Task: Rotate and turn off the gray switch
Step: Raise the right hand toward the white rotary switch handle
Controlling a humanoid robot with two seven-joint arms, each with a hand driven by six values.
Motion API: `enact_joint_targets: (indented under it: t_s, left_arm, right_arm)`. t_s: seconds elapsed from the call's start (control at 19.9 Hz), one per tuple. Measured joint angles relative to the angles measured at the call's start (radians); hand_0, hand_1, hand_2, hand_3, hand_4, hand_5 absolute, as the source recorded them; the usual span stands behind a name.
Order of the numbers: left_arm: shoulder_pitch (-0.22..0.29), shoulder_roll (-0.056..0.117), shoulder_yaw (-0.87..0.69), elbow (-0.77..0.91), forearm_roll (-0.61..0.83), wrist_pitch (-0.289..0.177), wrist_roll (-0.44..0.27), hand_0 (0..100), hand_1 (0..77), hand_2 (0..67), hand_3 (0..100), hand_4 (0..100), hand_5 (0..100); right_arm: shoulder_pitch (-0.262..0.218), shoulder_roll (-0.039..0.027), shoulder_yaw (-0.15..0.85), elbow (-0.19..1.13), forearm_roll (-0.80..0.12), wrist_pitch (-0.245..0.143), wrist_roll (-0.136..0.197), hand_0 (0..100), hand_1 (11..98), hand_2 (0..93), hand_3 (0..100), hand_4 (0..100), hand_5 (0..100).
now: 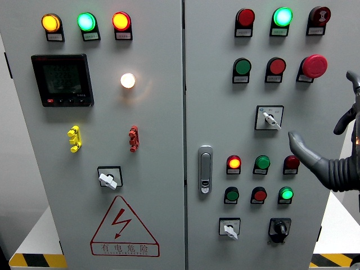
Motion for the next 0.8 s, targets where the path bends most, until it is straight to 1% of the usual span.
enact_joint_targets:
  t_s: [0.35, 0.5, 0.6, 0.8]
  left_arm:
    - [0.0, 0.0, 0.0, 0.0, 0.0, 0.0, 0.0, 88, 0.0, 13.3, 19, 8, 11]
    - [0.0, 0.0, 0.0, 0.0, 0.0, 0.0, 0.0, 88, 0.0, 13.3, 19, 8, 11]
    - [0.0, 0.0, 0.0, 0.0, 0.0, 0.0, 0.0, 88, 0.0, 13.3, 19, 8, 11]
    - [0.0, 0.0, 0.0, 0.0, 0.0, 0.0, 0.0, 88, 0.0, 13.3, 19, 8, 11]
  right_arm:
    - [0.0, -0.0001, 0.0, 0.0, 0.001, 0.0, 0.0, 0, 41.4, 17.4, 80, 94, 87]
    - [0.0, -0.0001, -0.004, -0.005, 0.008, 0.0, -0.001, 0, 41.2, 23.0, 80, 94, 87]
    - [0.0, -0.0001, -0.008, -0.009, 0.013, 0.0, -0.011, 0, 40.8, 27.1, 80, 94, 88]
    - [0.004, -0.0001, -0.011, -0.017, 0.024, 0.007, -0.017, 0, 40.3, 40.5, 80, 94, 89]
